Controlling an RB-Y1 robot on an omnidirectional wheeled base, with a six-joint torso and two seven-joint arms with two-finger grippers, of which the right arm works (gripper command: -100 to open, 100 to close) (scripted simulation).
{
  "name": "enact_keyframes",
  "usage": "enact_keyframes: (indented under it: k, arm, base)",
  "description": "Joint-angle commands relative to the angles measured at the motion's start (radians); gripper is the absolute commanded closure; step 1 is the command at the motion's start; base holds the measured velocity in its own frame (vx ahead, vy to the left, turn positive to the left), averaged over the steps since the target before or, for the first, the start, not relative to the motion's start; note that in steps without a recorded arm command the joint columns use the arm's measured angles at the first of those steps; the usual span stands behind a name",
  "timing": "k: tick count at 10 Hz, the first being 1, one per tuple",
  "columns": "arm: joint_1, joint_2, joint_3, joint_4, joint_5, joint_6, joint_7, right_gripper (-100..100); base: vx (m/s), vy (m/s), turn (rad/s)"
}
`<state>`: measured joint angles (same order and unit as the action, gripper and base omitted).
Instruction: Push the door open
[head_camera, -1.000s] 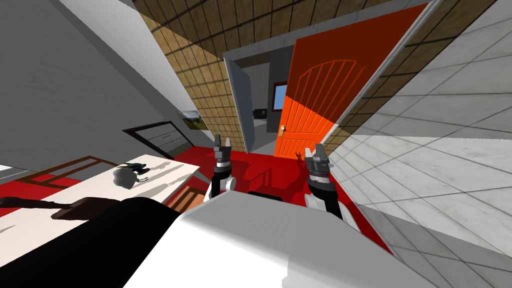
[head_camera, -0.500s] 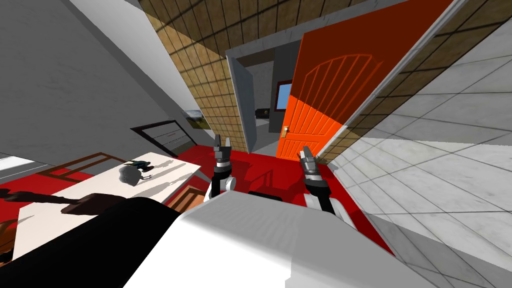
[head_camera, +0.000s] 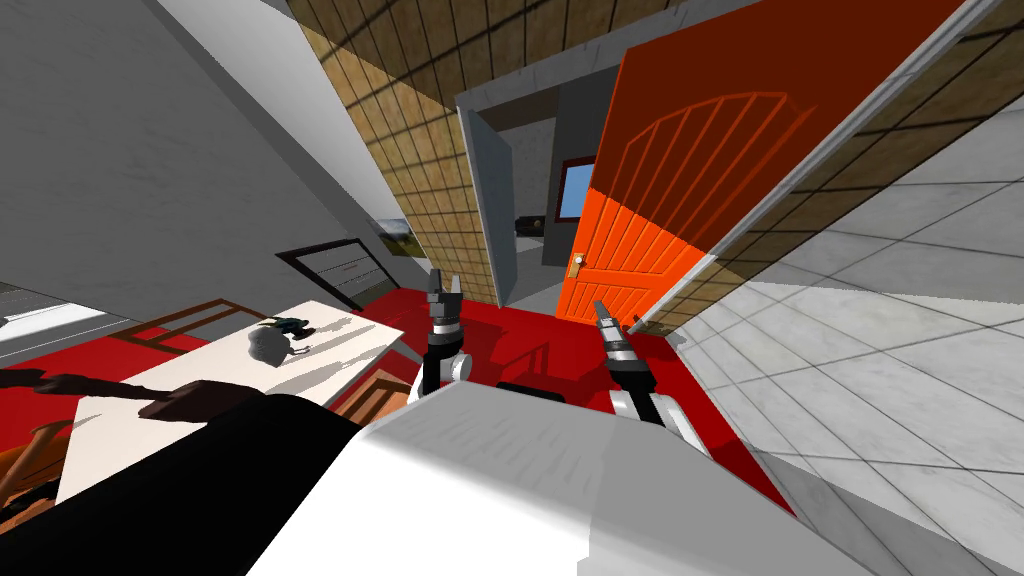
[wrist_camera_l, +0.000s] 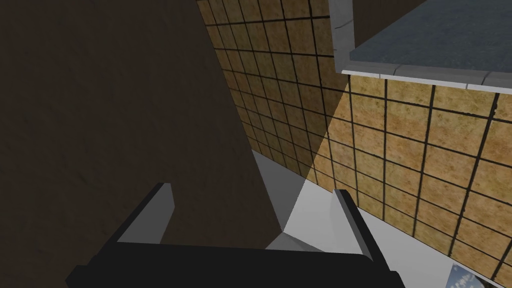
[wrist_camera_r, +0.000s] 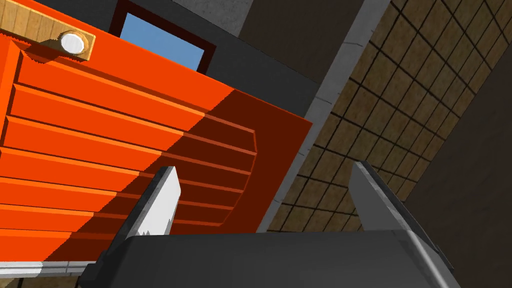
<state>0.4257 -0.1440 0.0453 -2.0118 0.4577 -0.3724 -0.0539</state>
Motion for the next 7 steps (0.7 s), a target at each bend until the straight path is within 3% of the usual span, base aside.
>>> enact_keyframes:
  k: [1,2,5,6,7]
  arm:
    - [-0.022,-0.011,0.0,0.044,0.05,0.037,0.013,-100]
    - [-0.022,-0.011,0.0,0.044,0.063,0.037,0.013,-100]
    - [-0.05,-0.046,-0.007,0.123,0.165,0.103,0.033,-100]
    - [-0.05,-0.046,-0.007,0.123,0.185,0.103,0.033,-100]
    - [-0.059,-0.058,-0.01,0.151,0.218,0.127,0.04,-100]
  base:
    - [0.068,0.005,0.12]
    - [0.057,-0.007,0.043]
    - [0.074,0.001,0.109]
    - [0.069,-0.006,0.025]
    - [0.06,-0.005,0.079]
